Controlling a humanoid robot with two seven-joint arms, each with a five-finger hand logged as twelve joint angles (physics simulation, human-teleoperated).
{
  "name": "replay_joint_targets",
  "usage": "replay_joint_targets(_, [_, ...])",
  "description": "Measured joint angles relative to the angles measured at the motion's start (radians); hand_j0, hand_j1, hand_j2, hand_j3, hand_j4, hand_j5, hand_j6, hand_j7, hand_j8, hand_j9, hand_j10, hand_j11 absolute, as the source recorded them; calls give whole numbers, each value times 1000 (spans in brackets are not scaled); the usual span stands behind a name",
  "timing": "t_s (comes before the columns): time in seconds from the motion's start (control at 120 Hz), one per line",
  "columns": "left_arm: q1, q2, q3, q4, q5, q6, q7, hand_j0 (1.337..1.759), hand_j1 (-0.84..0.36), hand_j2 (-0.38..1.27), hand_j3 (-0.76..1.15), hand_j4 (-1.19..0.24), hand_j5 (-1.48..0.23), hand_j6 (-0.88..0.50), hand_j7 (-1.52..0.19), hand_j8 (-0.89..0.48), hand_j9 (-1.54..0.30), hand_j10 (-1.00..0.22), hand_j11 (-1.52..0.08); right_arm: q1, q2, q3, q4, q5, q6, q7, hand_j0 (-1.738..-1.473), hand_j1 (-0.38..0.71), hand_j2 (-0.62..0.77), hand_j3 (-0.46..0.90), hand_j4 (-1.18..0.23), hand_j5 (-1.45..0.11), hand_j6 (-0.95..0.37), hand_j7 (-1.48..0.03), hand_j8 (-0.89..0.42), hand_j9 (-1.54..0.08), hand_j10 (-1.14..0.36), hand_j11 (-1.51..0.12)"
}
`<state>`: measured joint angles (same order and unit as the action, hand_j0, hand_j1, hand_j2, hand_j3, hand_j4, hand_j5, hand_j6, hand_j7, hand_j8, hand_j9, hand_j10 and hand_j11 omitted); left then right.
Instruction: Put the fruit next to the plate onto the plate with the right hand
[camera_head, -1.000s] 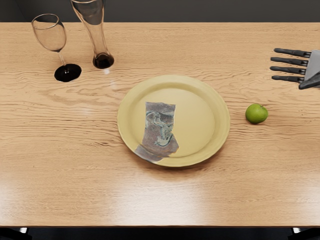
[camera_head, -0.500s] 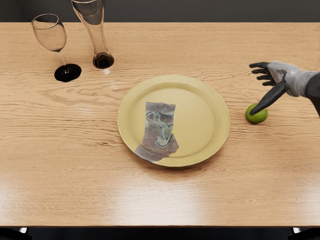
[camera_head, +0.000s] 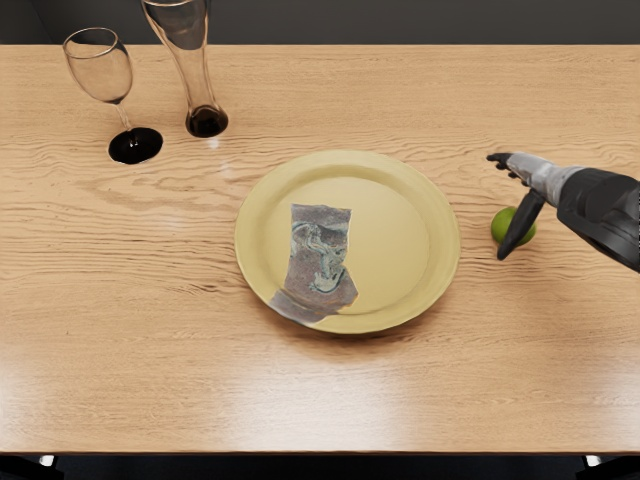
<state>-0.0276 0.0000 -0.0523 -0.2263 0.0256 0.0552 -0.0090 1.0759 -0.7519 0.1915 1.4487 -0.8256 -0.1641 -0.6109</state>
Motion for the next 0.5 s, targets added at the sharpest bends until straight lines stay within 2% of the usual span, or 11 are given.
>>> replay_joint_targets(0.158, [0,0,0,0,0,0,0,1658,349,0,0,0,0,0,0,0,0,0,0,20,13,-49,-55,-4,6,0,-1658,-285,-9,0,-59,-72,-61,-72,-60,-72,-59,-72])
replay_joint_targets(0.317, [0,0,0,0,0,0,0,1658,349,0,0,0,0,0,0,0,0,0,0,21,48,-57,-105,-19,-1,0,-1658,-171,-28,0,-154,-196,-156,-195,-155,-196,-154,-196])
replay_joint_targets(0.5, [0,0,0,0,0,0,0,1658,349,0,0,0,0,0,0,0,0,0,0,4,66,-61,-122,-31,-83,0,-1658,-51,-47,0,-254,-325,-255,-325,-254,-325,-253,-325])
